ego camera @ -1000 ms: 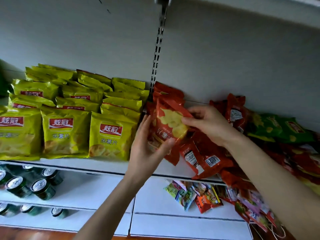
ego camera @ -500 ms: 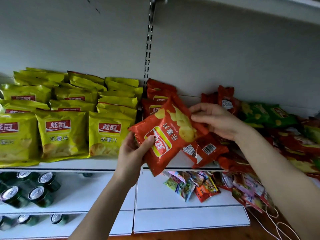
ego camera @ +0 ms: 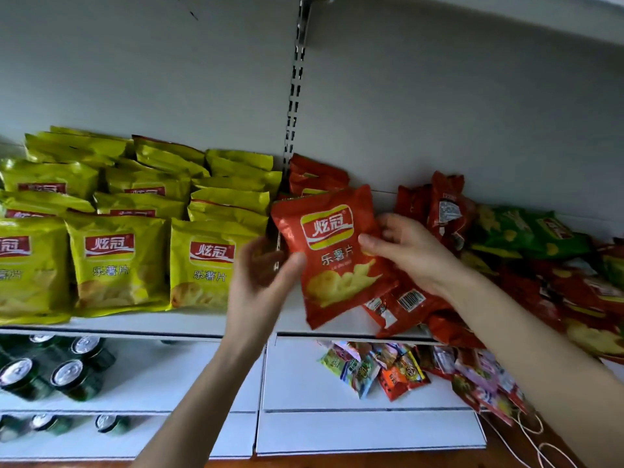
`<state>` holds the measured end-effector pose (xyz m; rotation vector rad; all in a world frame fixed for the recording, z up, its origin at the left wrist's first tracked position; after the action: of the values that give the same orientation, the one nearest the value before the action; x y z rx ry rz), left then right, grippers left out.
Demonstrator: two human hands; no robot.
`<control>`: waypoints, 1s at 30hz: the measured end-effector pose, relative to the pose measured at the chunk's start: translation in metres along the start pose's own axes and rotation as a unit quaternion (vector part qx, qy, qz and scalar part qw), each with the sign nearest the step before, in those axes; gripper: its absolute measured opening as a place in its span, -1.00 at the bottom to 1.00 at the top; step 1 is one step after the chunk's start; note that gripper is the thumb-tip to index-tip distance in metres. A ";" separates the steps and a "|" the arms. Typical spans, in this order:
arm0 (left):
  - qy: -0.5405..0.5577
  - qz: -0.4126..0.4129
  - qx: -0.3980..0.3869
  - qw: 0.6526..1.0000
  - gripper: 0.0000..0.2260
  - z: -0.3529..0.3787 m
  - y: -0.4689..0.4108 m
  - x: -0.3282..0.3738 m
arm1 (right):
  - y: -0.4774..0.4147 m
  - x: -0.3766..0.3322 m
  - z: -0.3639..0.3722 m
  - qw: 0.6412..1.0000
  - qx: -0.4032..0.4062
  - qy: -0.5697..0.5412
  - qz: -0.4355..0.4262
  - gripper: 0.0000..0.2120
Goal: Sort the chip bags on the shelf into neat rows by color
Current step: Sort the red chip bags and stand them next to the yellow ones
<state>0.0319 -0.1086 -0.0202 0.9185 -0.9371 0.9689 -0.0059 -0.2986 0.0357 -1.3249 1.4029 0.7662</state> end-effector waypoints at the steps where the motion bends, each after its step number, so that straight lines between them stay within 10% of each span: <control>1: -0.018 -0.014 -0.025 0.999 -0.57 0.004 -0.001 -0.007 | 0.000 0.006 0.005 0.999 -0.014 -0.017 0.026 -0.83; 8: -0.160 -0.010 -0.097 0.982 -0.65 0.008 -0.031 -0.015 | -0.028 0.006 -0.010 0.998 -0.035 0.007 0.042 -0.76; 11: -0.266 0.074 0.013 0.961 -0.46 0.014 -0.042 -0.025 | -0.050 0.021 -0.007 0.999 0.011 0.018 0.039 -0.78; 17: -0.509 0.246 0.093 0.819 -0.39 0.024 -0.049 -0.064 | -0.083 0.052 0.001 0.996 0.032 0.051 0.063 -0.77; 22: -0.666 0.152 0.078 0.726 -0.50 0.031 -0.060 -0.068 | -0.090 0.046 -0.012 0.991 0.005 0.107 0.081 -0.62; 26: -0.679 0.113 0.087 0.720 -0.52 0.033 -0.065 -0.063 | -0.063 0.018 -0.058 0.889 -0.049 0.455 0.022 -0.65; 30: -0.679 0.103 0.075 0.723 -0.54 0.034 -0.067 -0.062 | -0.020 0.021 -0.065 0.786 -0.172 0.578 0.135 -0.36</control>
<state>0.0698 -0.1745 -0.0808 1.7337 -2.2516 0.3950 0.0001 -0.3699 0.0383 -2.0621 2.5432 0.3321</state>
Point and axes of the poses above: each hand's wrist, its own y-axis away from the middle knuckle, its own z-axis out of the palm, x = y × z, the point moved 1 cm from there along -y, towards the middle knuckle, and after that the axes turned 15 degrees about -z, right-handed, at the moved point
